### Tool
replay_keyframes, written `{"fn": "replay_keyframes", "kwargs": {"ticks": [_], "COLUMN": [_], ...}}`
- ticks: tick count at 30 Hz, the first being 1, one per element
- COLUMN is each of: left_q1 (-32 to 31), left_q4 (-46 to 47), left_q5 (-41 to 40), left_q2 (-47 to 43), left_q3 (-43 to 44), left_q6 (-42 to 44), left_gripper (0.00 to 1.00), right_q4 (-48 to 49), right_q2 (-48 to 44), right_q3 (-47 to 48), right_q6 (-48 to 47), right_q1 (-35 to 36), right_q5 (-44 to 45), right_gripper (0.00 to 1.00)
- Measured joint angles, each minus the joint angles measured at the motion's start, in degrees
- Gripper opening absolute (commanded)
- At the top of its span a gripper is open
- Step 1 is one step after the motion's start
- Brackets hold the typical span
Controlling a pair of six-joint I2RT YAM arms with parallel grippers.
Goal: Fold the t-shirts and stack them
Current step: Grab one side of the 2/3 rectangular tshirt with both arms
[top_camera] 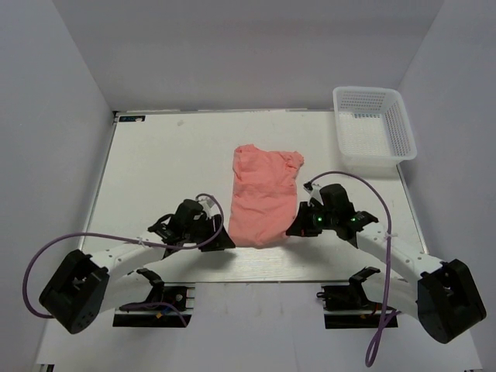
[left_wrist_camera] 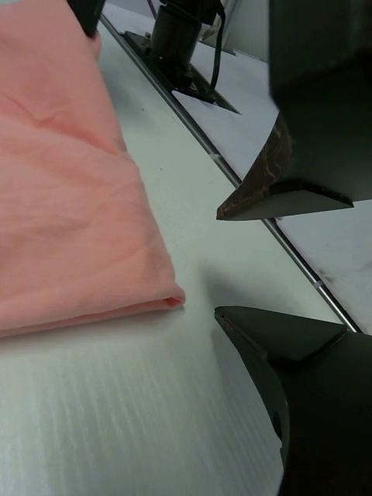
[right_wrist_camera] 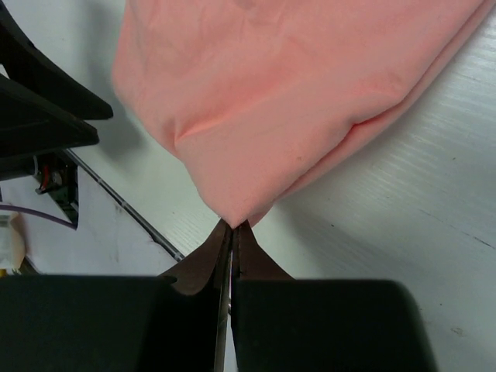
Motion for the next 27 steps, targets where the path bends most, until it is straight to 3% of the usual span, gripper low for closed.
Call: {"fn": "replay_keyframes", "kwargs": {"ticks": [9, 13, 16, 17, 22, 27], "left_q1": [-4.2, -5.2, -5.7, -5.9, -7.1, -8.2], "left_q4": [2.0, 3.7, 4.5, 4.5, 2.6, -1.7], "left_q5": [-6.4, -9.4, -11.4, -11.8, -13.5, -13.9], "left_q2": [7.1, 11.0, 13.8, 15.0, 15.7, 5.3], "left_q3": [1.9, 4.2, 5.7, 6.5, 9.0, 8.4], "left_q6": [-2.0, -2.5, -2.4, -2.1, -0.5, 0.3], "left_gripper": [0.51, 0.4, 0.03, 0.0, 0.0, 0.0], "right_q4": [0.2, 0.2, 0.2, 0.1, 0.0, -3.0], "right_q2": [-1.6, -2.4, -2.4, -2.4, -2.4, -4.5], "right_q3": [-0.1, -0.5, -1.0, -1.1, -1.0, -1.0], "right_q6": [0.2, 0.2, 0.2, 0.2, 0.2, 0.2], "right_q1": [0.1, 0.1, 0.1, 0.1, 0.1, 0.1], "right_q5": [1.0, 1.5, 1.6, 1.7, 1.9, 2.1], "right_gripper": [0.0, 0.0, 0.0, 0.0, 0.0, 0.0]}}
